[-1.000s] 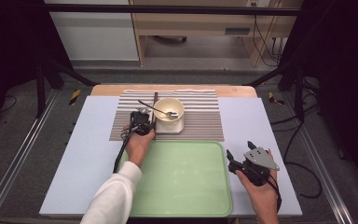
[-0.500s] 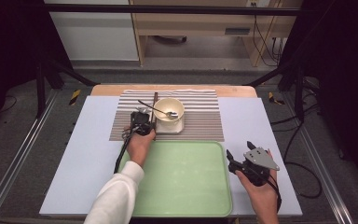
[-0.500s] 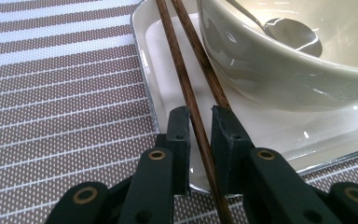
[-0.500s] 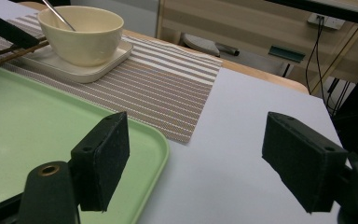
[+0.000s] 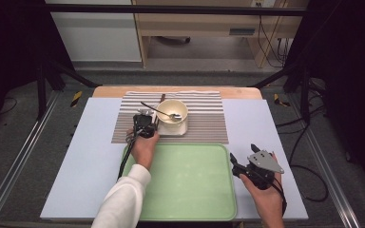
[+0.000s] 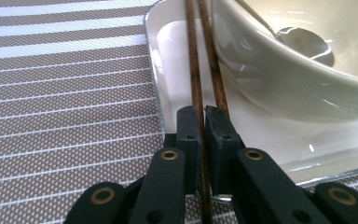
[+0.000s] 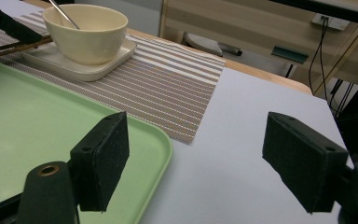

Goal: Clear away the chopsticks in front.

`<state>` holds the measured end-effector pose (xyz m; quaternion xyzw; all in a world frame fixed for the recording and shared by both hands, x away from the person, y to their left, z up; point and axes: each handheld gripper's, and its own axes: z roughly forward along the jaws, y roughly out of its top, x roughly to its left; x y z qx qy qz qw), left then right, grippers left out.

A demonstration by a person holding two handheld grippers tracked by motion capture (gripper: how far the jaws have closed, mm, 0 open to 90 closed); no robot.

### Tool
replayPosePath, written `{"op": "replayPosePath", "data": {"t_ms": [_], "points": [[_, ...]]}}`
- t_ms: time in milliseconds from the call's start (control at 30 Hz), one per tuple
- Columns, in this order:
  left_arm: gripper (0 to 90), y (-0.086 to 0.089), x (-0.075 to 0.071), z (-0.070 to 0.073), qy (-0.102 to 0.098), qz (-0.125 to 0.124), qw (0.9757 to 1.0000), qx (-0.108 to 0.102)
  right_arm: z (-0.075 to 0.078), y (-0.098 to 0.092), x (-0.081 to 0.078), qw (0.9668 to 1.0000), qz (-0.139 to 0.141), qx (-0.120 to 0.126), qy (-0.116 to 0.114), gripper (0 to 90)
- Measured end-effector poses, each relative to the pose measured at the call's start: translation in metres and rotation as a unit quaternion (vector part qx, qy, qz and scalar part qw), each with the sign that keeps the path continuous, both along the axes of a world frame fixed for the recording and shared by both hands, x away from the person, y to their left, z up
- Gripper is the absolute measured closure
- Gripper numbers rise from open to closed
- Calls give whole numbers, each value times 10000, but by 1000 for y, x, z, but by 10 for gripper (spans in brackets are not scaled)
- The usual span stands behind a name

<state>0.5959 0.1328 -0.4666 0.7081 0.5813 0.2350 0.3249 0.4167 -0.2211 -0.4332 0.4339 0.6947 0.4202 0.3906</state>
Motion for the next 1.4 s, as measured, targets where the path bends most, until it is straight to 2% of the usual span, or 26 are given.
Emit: {"op": "replayPosePath", "data": {"t_ms": [133, 567, 700, 800, 900, 1000, 1100, 1200, 1400], "points": [[856, 0, -3, 1, -116, 65, 9999, 34, 0, 0, 0, 10000, 6, 4, -2, 227], [856, 19, -14, 22, -201, 155, 9994, -226, 0, -1, 1, 10000, 28, 2, 6, 227], [856, 34, -25, 33, -246, 192, 9992, -242, 0, 0, 1, 10000, 41, 1, 3, 229], [856, 43, -33, 38, -317, 194, 9991, -214, -1, 1, 1, 10000, 62, -24, -4, 228], [856, 49, -39, 40, -306, 192, 9991, -217, -1, 2, 2, 9999, 108, -29, 14, 218], [856, 61, -51, 39, -241, 156, 9992, -270, -3, 3, 4, 9999, 130, -6, 47, 179], [856, 68, -60, 41, -284, 153, 9991, -262, -3, 3, 5, 9998, 139, 45, 103, 111], [856, 74, -69, 43, -311, 162, 9989, -324, -4, 2, 6, 9997, 172, -5, 200, 70], [856, 87, -87, 48, -355, 218, 9983, -403, -4, -1, 5, 9996, 209, 34, 181, 63]]}}
